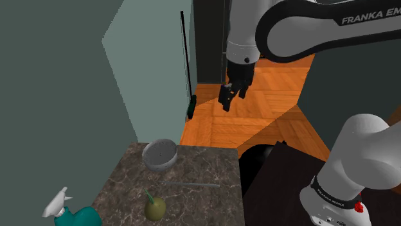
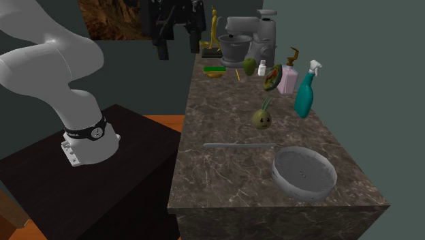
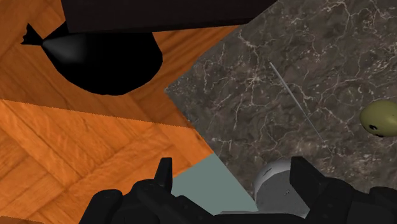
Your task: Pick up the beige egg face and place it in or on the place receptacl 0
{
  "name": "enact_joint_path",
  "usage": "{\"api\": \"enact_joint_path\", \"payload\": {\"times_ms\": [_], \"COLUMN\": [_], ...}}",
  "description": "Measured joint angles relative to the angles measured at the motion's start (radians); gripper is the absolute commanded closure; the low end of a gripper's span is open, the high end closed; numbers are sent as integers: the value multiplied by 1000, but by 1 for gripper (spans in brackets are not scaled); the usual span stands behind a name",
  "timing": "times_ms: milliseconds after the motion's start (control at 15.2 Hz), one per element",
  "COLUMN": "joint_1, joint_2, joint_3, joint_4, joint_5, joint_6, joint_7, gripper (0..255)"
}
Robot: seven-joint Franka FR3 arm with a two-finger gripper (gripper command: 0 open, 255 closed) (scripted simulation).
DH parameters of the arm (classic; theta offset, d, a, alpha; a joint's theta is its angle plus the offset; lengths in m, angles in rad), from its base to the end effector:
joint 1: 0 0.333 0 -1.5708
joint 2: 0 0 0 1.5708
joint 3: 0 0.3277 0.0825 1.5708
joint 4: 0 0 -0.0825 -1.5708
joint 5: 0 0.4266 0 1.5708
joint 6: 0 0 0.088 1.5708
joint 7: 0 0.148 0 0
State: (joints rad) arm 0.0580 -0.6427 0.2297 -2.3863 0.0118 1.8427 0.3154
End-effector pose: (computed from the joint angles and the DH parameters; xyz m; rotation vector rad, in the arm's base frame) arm 0.3904 0.1230 0.5071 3.0379 -0.1050 0.1791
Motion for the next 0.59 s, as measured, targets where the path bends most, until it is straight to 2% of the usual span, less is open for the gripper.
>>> {"api": "enact_joint_path", "payload": {"times_ms": [330, 594], "joint_1": [25, 37], "joint_2": [107, 224], "joint_3": [80, 150], "joint_4": [-12, 22], "joint_5": [28, 31], "joint_6": [117, 198], "joint_7": [76, 145], "gripper": [0, 0]}}
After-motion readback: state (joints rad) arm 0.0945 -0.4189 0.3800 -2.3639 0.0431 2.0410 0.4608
